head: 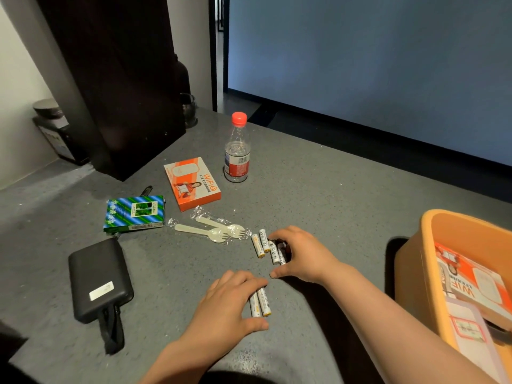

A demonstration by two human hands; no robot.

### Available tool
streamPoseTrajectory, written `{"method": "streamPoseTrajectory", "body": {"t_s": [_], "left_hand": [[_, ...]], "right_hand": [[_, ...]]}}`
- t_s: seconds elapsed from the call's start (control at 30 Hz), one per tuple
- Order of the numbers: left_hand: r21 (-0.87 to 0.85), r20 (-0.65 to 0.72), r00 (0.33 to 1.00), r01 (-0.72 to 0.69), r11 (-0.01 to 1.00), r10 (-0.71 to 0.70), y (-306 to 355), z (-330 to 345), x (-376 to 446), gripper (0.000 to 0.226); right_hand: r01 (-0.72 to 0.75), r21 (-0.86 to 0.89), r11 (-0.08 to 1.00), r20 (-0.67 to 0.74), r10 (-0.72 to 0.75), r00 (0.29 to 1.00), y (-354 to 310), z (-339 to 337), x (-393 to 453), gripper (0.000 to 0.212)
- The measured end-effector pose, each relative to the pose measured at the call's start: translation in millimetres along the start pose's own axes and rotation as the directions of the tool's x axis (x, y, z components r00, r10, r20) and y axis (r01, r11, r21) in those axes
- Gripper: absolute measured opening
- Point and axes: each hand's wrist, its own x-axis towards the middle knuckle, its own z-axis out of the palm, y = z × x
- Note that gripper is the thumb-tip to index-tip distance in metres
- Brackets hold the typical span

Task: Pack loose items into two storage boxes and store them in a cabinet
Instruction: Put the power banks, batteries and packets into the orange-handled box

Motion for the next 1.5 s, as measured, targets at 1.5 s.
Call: {"method": "streamPoseTrajectory", "body": {"t_s": [1.5], "left_hand": [[-0.047, -0.104, 0.994, 0.016, 0.999, -0.021, 24.2, -3.8, -7.6, 0.05]], "right_hand": [[-0.195, 0.144, 0.97, -0.295, 0.231, 0.927, -17.2, -8.8, -77.5, 0.058]]}}
